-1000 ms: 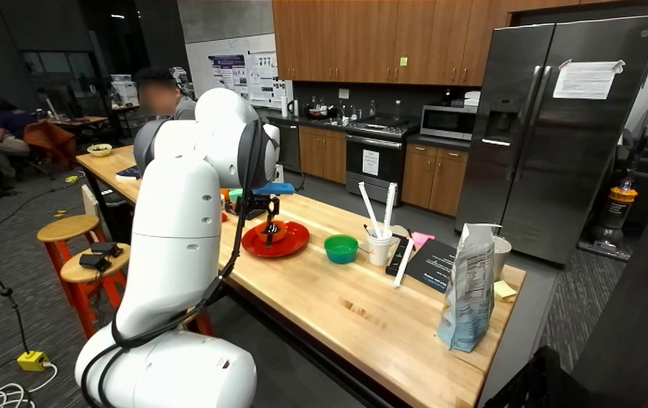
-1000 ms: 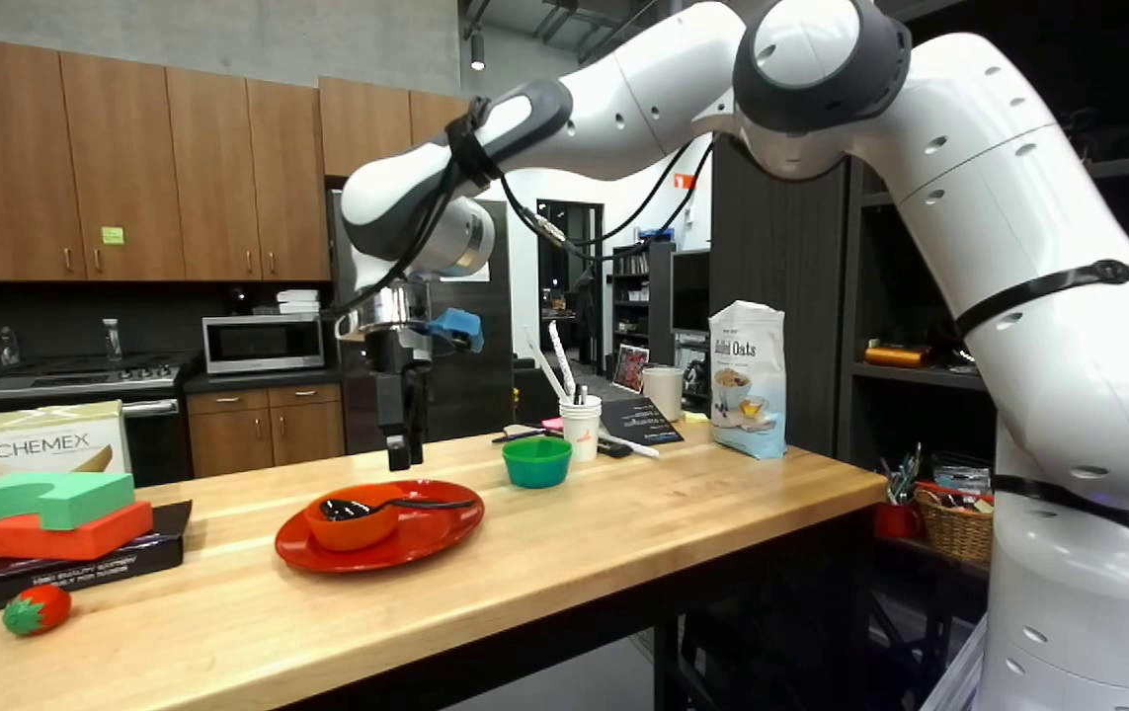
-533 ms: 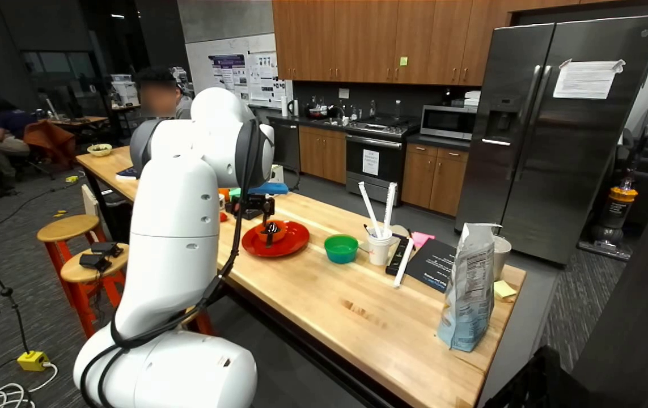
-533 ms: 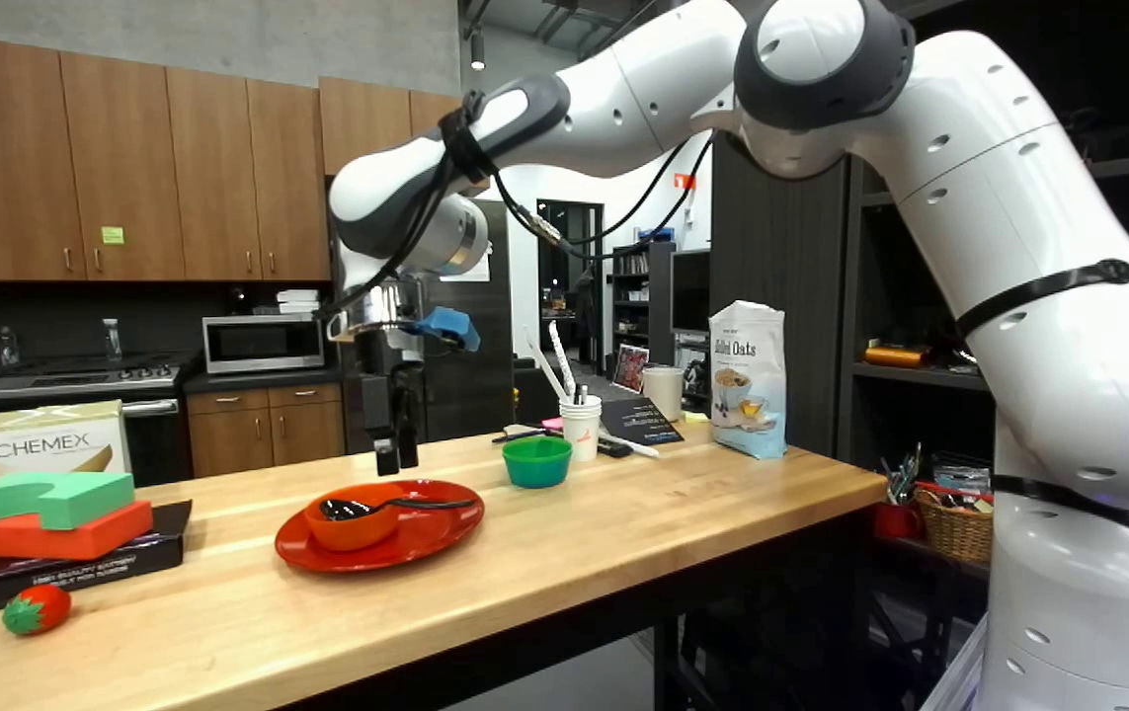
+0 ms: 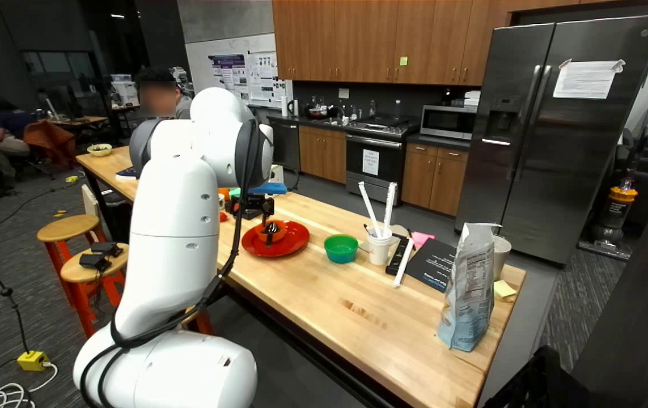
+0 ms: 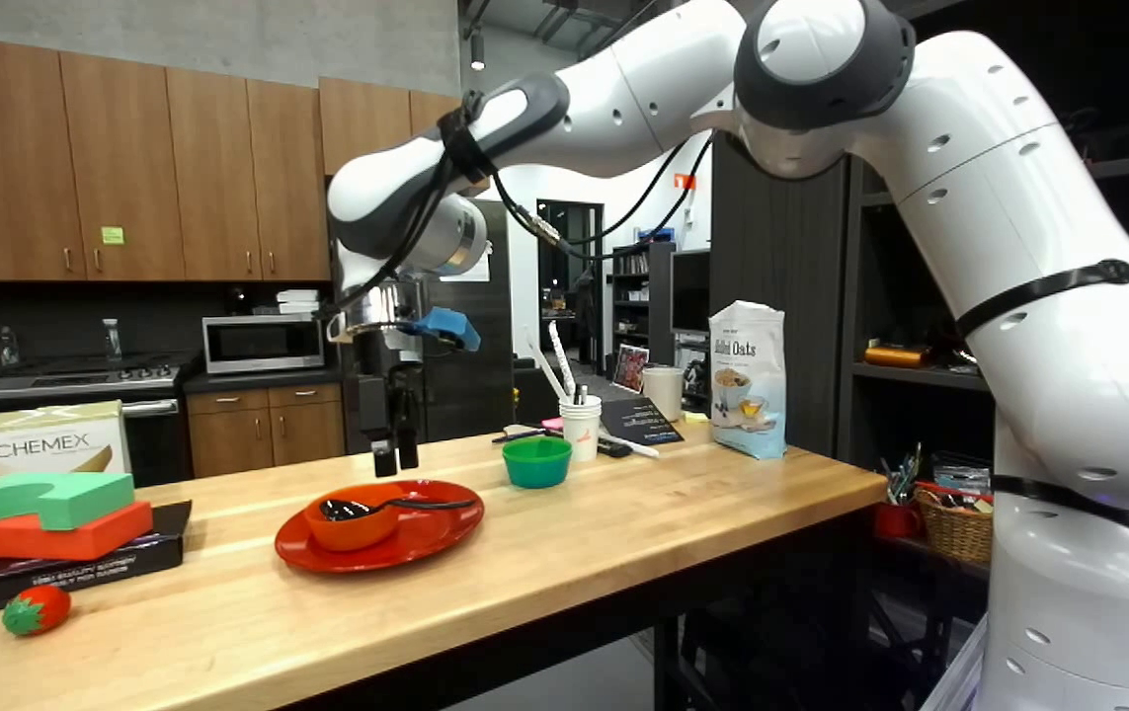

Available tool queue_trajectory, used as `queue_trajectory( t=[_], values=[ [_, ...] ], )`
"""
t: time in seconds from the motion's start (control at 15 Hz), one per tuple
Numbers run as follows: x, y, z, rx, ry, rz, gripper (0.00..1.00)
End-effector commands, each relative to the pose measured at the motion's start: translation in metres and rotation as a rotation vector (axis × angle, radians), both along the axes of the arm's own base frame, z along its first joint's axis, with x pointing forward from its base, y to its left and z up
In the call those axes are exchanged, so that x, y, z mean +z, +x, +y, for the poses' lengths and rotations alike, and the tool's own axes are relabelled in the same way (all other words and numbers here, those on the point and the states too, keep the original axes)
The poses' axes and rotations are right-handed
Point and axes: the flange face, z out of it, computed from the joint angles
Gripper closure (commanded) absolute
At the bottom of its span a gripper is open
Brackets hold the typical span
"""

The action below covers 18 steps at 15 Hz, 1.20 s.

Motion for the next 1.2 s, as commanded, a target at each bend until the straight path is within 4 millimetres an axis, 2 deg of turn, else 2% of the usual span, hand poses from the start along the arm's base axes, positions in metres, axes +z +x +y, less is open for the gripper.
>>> queue_trajectory(
  t=[0.0, 0.73, 1.13],
  values=[
    [0.001, 0.001, 0.001, 0.000, 0.000, 0.001, 0.00],
    [-0.003, 0.000, -0.001, -0.009, -0.013, 0.002, 0.00],
    [-0.010, -0.009, -0.006, -0.065, -0.050, 0.010, 0.00]
  ],
)
